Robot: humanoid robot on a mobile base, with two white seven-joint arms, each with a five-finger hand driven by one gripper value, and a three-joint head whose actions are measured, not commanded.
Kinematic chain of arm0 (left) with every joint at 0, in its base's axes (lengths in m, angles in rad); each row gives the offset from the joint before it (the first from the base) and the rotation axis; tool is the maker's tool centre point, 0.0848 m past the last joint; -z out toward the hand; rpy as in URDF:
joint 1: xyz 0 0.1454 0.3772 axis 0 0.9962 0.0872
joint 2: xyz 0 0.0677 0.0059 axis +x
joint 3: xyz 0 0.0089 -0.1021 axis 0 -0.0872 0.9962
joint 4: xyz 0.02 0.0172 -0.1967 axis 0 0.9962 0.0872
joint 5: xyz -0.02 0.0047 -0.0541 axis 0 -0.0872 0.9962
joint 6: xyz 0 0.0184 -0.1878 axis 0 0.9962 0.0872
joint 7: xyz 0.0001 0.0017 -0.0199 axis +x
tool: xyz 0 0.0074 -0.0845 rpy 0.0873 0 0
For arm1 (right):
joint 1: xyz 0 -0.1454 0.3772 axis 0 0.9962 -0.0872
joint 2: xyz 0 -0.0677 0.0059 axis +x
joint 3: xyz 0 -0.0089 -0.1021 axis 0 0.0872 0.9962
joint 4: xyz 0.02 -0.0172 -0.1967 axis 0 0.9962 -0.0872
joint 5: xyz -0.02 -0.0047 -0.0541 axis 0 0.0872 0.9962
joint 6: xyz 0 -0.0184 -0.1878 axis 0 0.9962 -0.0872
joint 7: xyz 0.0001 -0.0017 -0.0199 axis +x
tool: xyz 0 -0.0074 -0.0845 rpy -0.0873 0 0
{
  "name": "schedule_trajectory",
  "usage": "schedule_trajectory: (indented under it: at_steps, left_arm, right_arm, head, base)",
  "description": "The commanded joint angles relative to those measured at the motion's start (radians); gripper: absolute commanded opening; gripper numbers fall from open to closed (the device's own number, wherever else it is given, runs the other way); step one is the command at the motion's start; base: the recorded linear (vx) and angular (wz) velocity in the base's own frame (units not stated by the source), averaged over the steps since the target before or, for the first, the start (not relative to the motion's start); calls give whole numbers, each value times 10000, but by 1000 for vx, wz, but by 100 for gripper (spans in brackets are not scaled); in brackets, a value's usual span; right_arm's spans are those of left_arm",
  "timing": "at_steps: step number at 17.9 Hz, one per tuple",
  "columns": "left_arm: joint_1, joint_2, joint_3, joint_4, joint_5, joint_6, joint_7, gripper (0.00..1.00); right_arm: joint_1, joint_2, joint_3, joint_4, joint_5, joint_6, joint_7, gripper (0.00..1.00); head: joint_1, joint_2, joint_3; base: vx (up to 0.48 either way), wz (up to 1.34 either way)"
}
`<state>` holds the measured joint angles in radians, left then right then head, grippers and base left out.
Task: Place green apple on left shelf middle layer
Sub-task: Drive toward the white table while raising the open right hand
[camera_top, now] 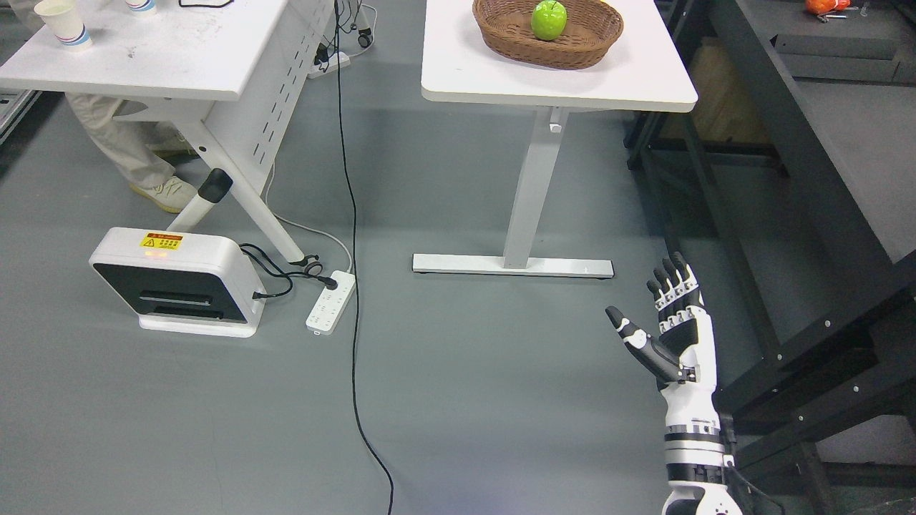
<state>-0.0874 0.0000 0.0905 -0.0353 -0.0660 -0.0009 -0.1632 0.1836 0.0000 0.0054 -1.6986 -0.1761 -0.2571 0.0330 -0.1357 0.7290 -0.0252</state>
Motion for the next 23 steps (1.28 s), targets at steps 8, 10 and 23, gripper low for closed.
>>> schedule_trajectory:
  at_steps: [8,10,23]
  left_arm:
    - [0,175,0,0,0,-6,6,100]
    - [0,175,0,0,0,-6,6,100]
    - [0,175,0,0,0,-6,6,100]
  right_arm:
    - [67,-175,-467,-241,-125,-68,-100,100]
    - [67,-175,-575,-225,-278,-204,-70,100]
    - [-71,-175,-637,-210,5231,-421,-3069,98]
  head:
    - [0,0,0]
    - [0,0,0]
    - [0,0,0]
  base:
    - [13,26]
    - [42,163]
    - [139,168]
